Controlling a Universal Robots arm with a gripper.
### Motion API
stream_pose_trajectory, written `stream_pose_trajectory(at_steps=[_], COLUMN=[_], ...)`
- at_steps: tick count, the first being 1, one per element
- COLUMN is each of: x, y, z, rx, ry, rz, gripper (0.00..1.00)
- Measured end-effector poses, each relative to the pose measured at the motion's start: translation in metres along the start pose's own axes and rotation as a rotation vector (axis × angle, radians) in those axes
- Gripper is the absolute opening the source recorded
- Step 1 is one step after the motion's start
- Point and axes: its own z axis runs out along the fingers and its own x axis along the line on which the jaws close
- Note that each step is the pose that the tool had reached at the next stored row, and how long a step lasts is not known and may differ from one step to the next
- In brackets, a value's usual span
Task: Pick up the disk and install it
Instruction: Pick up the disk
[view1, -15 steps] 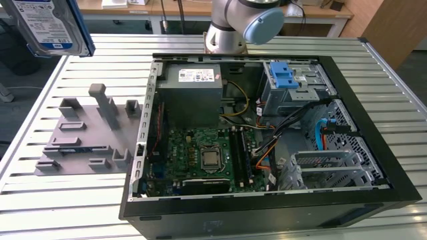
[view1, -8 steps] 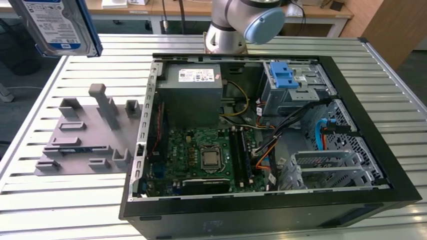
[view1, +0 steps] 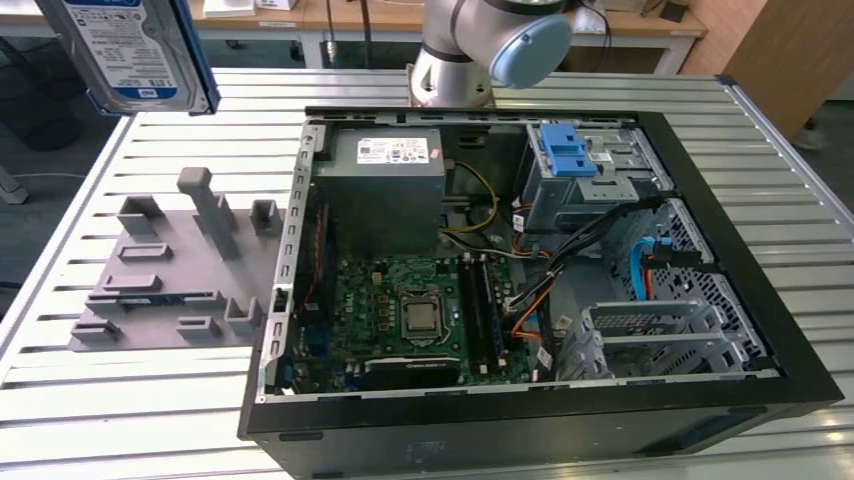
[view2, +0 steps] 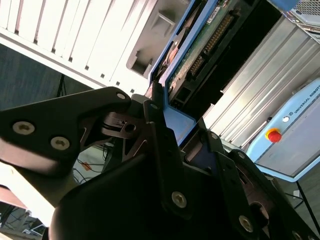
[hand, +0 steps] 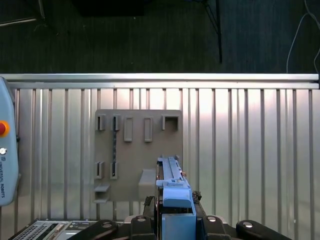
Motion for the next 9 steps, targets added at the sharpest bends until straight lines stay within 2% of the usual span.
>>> stream_pose_trajectory(at_steps=[9], x=[0.0007], y=[-0.0147], z=[-0.0002], rx=[0.0000], ry=[0.0000], rz=[0.000], gripper=[0.36])
